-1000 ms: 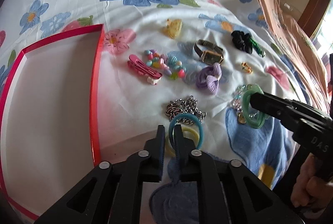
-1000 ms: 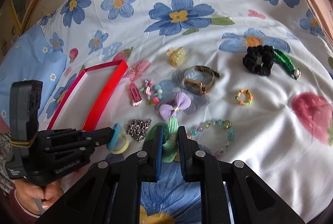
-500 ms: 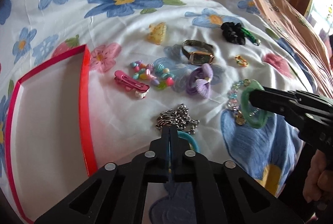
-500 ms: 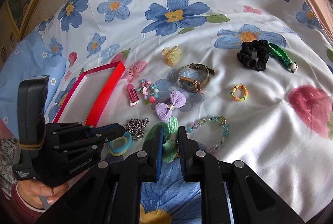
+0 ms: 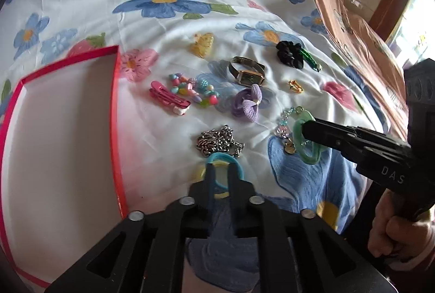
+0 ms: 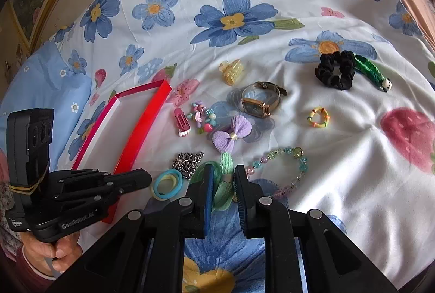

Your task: Organize jewelry

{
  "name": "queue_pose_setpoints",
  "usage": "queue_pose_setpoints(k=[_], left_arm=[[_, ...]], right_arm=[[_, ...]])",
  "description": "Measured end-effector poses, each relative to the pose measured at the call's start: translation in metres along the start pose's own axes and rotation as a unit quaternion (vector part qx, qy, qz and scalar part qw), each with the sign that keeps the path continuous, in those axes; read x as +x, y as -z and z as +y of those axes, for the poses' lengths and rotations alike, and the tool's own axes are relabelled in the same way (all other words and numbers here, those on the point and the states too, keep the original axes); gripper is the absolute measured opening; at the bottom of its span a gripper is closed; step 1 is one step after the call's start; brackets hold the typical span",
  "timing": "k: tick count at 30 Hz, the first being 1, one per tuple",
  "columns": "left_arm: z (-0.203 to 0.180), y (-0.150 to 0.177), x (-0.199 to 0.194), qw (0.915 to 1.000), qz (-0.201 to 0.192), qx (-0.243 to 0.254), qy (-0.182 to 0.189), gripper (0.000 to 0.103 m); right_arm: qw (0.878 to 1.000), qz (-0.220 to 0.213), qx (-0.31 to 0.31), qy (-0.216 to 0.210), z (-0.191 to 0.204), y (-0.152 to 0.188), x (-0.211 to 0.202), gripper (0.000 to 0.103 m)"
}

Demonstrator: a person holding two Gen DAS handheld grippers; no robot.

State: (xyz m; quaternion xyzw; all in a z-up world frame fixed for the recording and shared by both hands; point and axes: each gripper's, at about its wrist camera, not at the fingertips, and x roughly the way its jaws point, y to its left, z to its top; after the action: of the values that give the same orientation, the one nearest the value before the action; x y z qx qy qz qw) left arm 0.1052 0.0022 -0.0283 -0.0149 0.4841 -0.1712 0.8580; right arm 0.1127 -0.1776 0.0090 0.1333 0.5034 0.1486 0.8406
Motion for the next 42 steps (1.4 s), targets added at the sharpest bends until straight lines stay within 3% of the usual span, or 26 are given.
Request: queue_pose_setpoints(k=[8, 12, 18, 25, 31, 34, 35, 36, 38, 42], left_arm=[[-0.033, 0.000, 0.020, 0.9975, 0.018, 0.068, -0.003, 0.017], [-0.039, 0.007, 0.025, 0.9953, 0.026, 0.089, -0.030, 0.000], [-0.034, 0.013, 0.006, 0.9965, 0.002, 0.075, -0.036, 0.000], [-0.020, 0.017, -0.030, 0.9984, -0.030, 0.045, -0.017, 0.000], [-0.014, 0.014, -0.028, 0.9992, -0.020, 0.035, -0.005, 0.000], [-0.015, 0.000, -0.018, 0.9997, -0.011, 0.021, 0.012, 0.007], [-0.015, -0.007, -0.014, 0.9997, -0.010, 0.018, 0.016, 0.016], [-0.016, -0.014, -0.009, 0.9997, -0.011, 0.017, 0.014, 0.032], [-0.023, -0.028, 0.001, 0.9995, -0.018, 0.026, 0.002, 0.043], [-0.042, -0.049, 0.037, 0.9985, -0.008, 0.053, -0.016, 0.043]], right_arm=[[1.000, 0.002, 0.014, 0.009, -0.012, 0.001, -0.002, 0.018], [1.000, 0.001, 0.016, 0.012, -0.015, 0.002, -0.003, 0.018], [1.000, -0.005, 0.016, 0.012, -0.014, 0.002, -0.006, 0.017], [1.000, -0.007, 0.010, 0.001, -0.006, 0.000, -0.007, 0.017], [1.000, -0.003, 0.004, -0.006, 0.003, -0.001, -0.003, 0.018], [1.000, -0.006, 0.005, 0.000, 0.002, -0.001, -0.004, 0.018], [1.000, -0.007, 0.006, 0.003, 0.001, 0.000, -0.005, 0.018], [1.000, -0.008, 0.008, 0.006, -0.002, -0.001, -0.006, 0.018], [1.000, -0.013, 0.015, 0.011, -0.008, -0.002, -0.009, 0.018], [0.999, -0.014, 0.027, 0.020, -0.025, -0.003, -0.013, 0.018]])
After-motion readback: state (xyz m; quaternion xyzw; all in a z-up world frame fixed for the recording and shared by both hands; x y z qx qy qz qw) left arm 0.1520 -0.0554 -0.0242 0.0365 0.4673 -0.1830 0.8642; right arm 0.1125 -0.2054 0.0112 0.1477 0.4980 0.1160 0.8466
